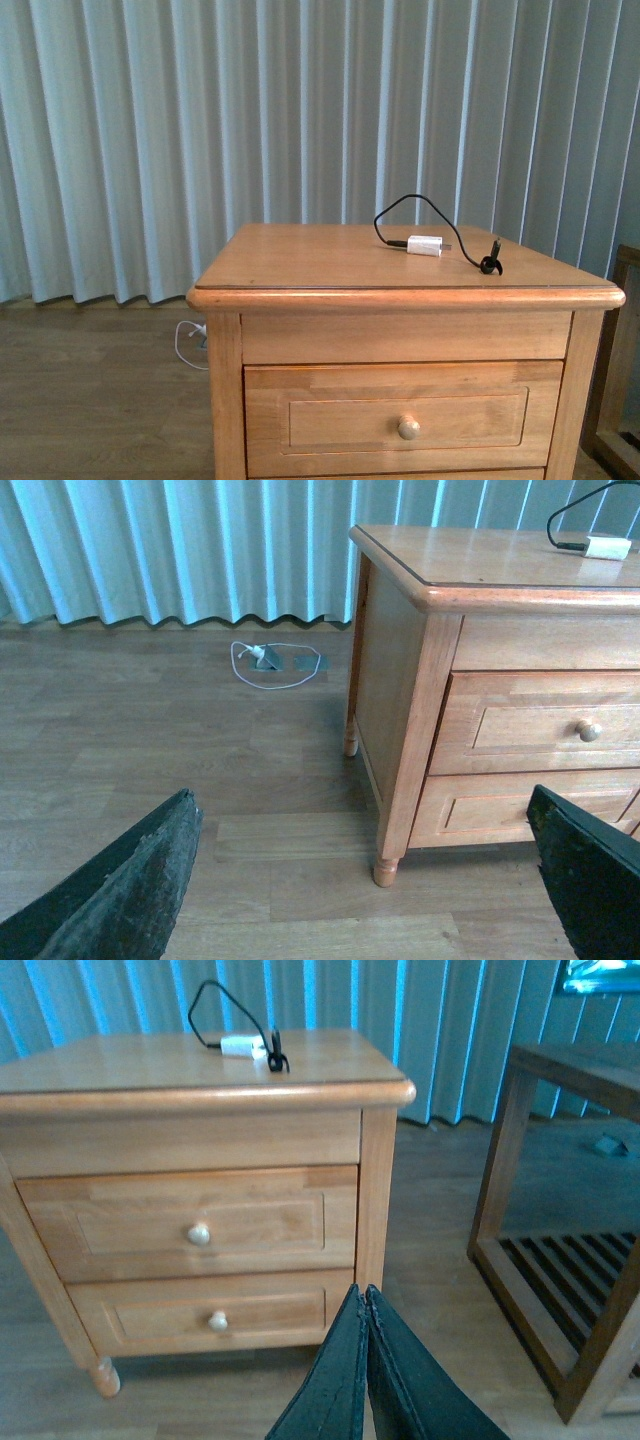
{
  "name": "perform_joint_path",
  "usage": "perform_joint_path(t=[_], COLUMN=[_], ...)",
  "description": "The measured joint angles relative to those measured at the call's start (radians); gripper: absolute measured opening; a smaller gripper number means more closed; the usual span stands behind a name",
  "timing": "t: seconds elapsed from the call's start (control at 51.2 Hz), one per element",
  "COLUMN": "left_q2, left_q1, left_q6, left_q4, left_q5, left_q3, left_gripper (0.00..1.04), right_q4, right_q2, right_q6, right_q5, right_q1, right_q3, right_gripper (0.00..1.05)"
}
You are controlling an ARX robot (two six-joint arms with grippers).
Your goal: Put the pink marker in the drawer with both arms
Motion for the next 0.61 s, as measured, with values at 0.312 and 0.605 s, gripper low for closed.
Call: perform_joint_path(t=[0.312, 0.605], left_q2=[-0.001, -0.001], left_q1=[0.0, 0.0], left_q6=[0.0, 0.0], left_q4=[0.0, 0.0], left_q5=[0.0, 0.0], left_q3=[0.0, 0.0], left_gripper=[0.99, 0.99], right_q4=[-0.06, -0.061], right_q2=[-0.085, -0.085], right_q6=[0.0, -0.002], right_q5=[0.0, 0.0], right_q1=[0.0, 0.0], right_q3=[0.0, 0.0], right_gripper=[0.01, 0.35])
